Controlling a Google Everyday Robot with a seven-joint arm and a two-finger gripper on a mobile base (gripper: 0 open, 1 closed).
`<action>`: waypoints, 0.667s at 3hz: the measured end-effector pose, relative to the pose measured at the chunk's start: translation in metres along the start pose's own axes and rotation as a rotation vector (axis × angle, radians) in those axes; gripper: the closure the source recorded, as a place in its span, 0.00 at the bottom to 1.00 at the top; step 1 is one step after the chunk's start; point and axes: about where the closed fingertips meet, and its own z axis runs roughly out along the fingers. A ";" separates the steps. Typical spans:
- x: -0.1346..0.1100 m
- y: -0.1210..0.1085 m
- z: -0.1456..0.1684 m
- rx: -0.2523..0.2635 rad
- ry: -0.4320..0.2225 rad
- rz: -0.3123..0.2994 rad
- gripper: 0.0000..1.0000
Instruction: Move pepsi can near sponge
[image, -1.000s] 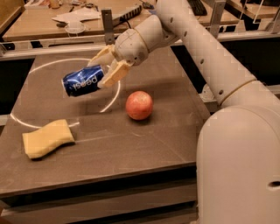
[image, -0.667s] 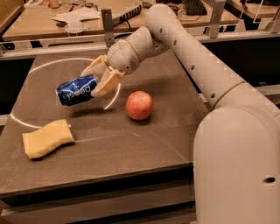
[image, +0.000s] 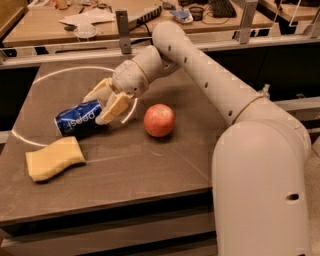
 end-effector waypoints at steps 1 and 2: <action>0.000 0.001 0.003 -0.027 0.002 0.014 0.19; -0.006 0.004 0.000 -0.032 0.015 0.012 0.00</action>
Offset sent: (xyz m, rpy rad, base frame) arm -0.0062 -0.0108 0.0011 -0.0736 0.0373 0.0544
